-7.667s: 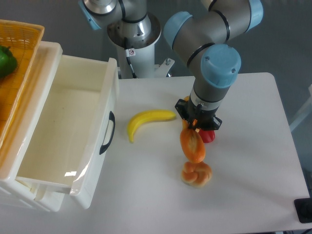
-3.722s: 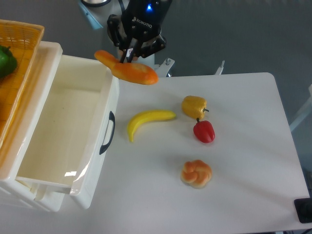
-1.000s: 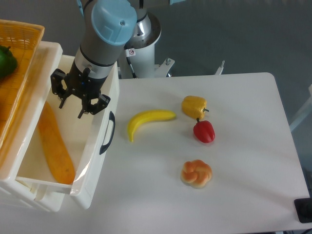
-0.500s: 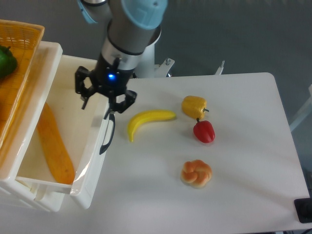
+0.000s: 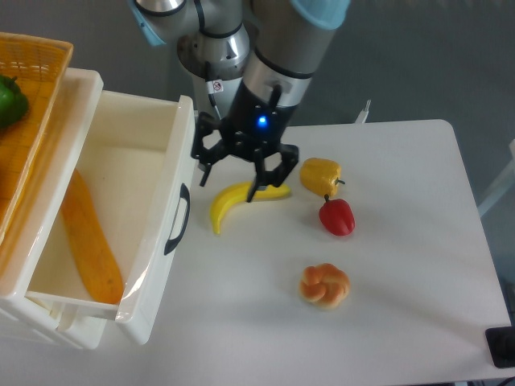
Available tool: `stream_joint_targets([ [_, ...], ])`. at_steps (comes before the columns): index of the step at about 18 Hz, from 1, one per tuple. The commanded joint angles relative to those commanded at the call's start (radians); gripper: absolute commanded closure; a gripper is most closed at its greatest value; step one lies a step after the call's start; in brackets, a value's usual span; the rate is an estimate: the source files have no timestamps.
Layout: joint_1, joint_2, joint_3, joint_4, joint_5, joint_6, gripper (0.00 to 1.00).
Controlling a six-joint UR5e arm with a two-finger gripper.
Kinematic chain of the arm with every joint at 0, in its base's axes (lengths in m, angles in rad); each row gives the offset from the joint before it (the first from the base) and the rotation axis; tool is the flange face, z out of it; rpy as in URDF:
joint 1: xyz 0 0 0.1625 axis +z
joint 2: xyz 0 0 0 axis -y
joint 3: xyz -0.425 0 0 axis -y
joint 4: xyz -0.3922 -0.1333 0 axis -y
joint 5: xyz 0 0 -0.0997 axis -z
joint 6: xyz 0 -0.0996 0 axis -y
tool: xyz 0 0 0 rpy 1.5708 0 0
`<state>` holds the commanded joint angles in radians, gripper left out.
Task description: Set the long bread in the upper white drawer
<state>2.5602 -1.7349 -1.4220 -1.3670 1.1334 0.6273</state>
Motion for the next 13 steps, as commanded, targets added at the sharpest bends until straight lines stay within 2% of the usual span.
stream_joint_targets([
  [2,-0.002,-0.006,-0.005,0.026,0.058,0.049,0.0],
  [9,-0.005,-0.055,0.003,0.032,0.323,0.343,0.0],
  [11,-0.006,-0.075,-0.006,0.069,0.37,0.371,0.0],
  [13,-0.008,-0.081,-0.011,0.08,0.379,0.37,0.0],
])
